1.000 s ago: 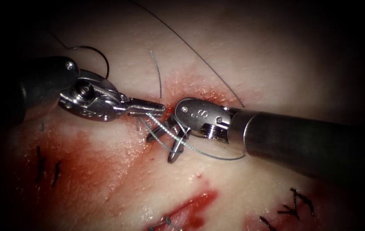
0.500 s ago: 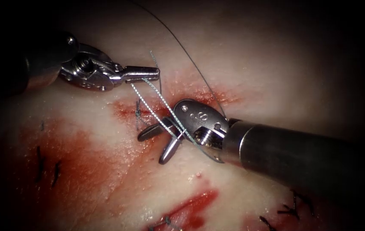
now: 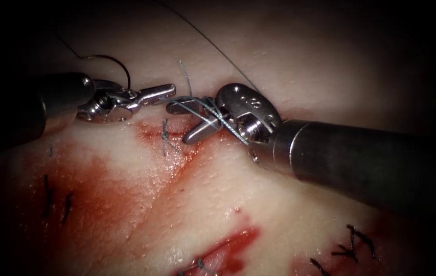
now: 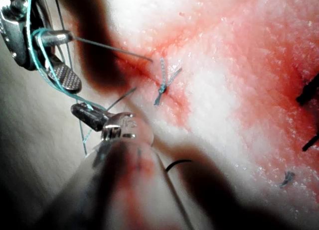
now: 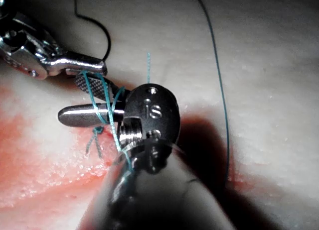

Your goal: Wound Closure

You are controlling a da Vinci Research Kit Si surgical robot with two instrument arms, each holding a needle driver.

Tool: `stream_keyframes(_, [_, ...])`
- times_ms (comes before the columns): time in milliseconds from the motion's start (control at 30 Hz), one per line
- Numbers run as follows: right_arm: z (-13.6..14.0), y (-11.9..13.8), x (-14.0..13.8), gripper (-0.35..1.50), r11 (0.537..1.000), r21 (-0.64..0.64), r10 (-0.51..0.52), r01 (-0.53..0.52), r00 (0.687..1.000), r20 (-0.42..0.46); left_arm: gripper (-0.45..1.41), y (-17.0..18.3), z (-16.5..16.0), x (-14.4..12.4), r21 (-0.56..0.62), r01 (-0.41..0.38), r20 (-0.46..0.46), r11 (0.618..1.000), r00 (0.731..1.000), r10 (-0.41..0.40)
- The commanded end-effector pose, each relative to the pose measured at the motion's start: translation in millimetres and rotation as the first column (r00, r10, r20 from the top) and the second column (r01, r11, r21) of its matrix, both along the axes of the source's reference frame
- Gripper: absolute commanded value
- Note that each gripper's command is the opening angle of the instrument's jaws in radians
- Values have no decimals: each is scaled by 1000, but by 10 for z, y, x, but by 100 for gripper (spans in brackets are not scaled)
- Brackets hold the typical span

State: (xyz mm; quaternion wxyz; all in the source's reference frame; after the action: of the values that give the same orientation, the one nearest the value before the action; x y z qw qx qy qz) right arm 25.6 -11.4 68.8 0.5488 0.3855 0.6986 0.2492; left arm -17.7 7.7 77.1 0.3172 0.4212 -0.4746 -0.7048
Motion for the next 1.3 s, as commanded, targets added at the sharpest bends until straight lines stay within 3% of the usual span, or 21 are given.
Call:
stream_keyframes(33, [4, 6, 5, 131, 1000, -3, -1, 1, 1000, -1, -45, 8, 2, -4, -5, 2, 7, 1000, 1000, -2])
stream_keyframes(167, [5, 6, -3, 131, 1000, 5, 6, -6, 1000, 3, -45, 8, -9, 4, -39, 76, 103, 996, 992, -72])
stream_keyframes(267, [3, 8, -5, 131, 1000, 18, 20, -20, 1000, 4, -45, 3, -19, 7, -103, 179, 179, 978, 971, -159])
stream_keyframes(500, [2, 10, -5, 131, 999, 31, 44, -44, 999, 2, -45, -26, -14, -8, -119, 201, 171, 972, 969, -179])
stream_keyframes(800, [6, 1, -4, 131, 998, 55, 9, -10, 1000, 9, -45, -7, -27, -10, -78, 181, 209, 980, 964, -162])
stream_keyframes(1300, [-5, -23, -1, 131, 991, 102, -95, 92, 995, 21, -45, 20, -6, -14, -78, 191, 202, 979, 964, -172])
